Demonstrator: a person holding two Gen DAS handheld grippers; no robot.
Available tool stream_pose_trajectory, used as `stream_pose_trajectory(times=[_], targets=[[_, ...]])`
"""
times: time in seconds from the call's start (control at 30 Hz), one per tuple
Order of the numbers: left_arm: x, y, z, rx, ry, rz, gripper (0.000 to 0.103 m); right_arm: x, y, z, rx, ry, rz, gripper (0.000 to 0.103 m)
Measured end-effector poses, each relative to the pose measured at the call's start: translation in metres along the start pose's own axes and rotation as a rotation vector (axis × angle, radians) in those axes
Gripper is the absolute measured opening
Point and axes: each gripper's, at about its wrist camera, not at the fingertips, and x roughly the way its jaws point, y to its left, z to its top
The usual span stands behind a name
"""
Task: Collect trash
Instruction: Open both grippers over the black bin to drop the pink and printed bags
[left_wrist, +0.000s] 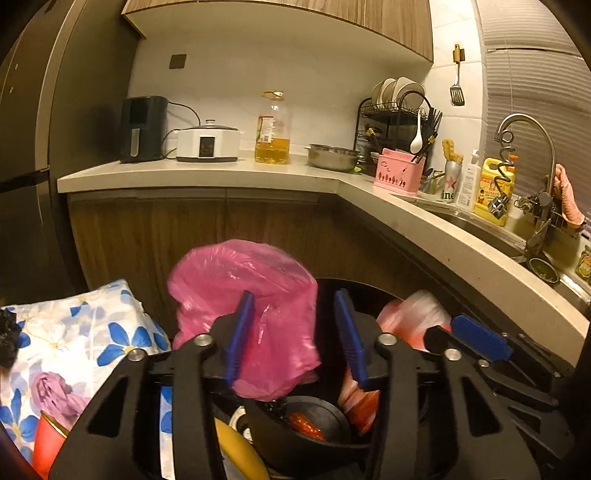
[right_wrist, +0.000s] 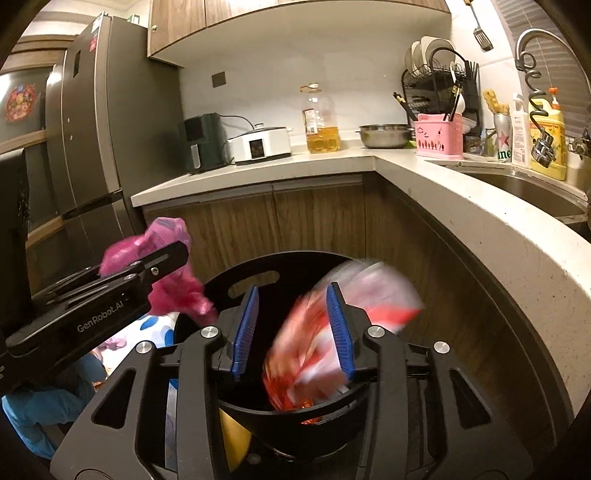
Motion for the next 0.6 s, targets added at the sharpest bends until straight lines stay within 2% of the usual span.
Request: stream_pose_trajectory(times=[0.1,0.6], targets=[[0.000,0.003,0.000,-0.014,0.002,-0.004,0.050,-0.002,-0.002,-0.001,0.009,0.001,-0.010,0.041],[0.003,0.004,-0.006,-0.039,0.032,-0.046,0.050,-0.013,-0.004,-0.008,0.019,-0.003,-0.038,0.043]])
